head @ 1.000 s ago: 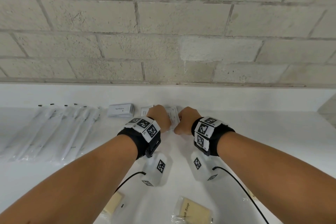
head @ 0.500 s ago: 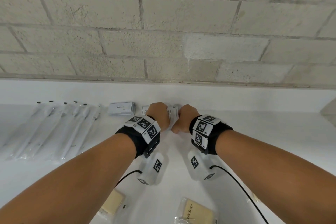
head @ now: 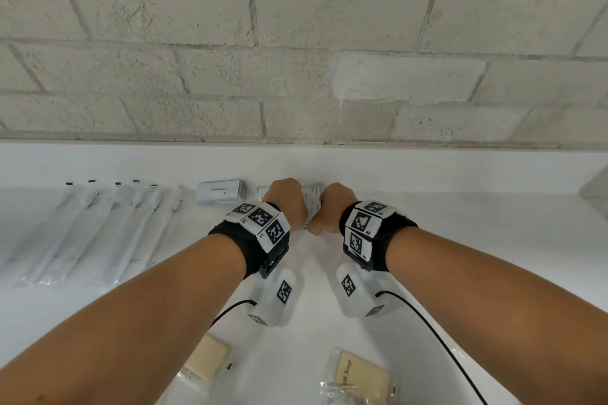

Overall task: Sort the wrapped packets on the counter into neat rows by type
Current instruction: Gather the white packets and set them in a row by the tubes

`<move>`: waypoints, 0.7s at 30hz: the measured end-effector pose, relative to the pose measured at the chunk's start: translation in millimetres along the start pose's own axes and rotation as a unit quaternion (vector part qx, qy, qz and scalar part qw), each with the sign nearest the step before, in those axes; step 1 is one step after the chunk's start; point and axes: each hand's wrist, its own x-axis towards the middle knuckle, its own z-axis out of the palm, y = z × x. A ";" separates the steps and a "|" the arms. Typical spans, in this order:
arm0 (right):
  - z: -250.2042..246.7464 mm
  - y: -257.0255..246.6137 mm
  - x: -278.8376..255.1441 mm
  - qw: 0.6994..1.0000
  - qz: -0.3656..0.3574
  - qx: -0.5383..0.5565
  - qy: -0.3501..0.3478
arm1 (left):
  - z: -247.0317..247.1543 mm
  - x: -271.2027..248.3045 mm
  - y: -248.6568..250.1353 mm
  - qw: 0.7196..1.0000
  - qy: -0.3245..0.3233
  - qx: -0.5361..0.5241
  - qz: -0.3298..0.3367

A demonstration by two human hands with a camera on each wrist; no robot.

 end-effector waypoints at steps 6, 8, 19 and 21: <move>-1.5 -2.2 -3.9 1.000 0.004 -0.016 -0.001 | -3.3 -4.6 2.8 1.000 -0.001 -0.017 -0.009; -2.3 -3.4 -5.2 1.000 0.006 -0.021 0.000 | -4.1 -5.3 4.0 1.000 -0.006 -0.018 -0.012; -13.9 7.8 -41.8 1.000 -0.003 -0.014 0.018 | -22.7 -32.4 5.1 0.993 -0.021 -0.106 -0.045; -16.0 13.4 -60.0 1.000 -0.006 0.007 0.010 | -29.3 -52.2 6.0 0.993 -0.011 -0.119 -0.022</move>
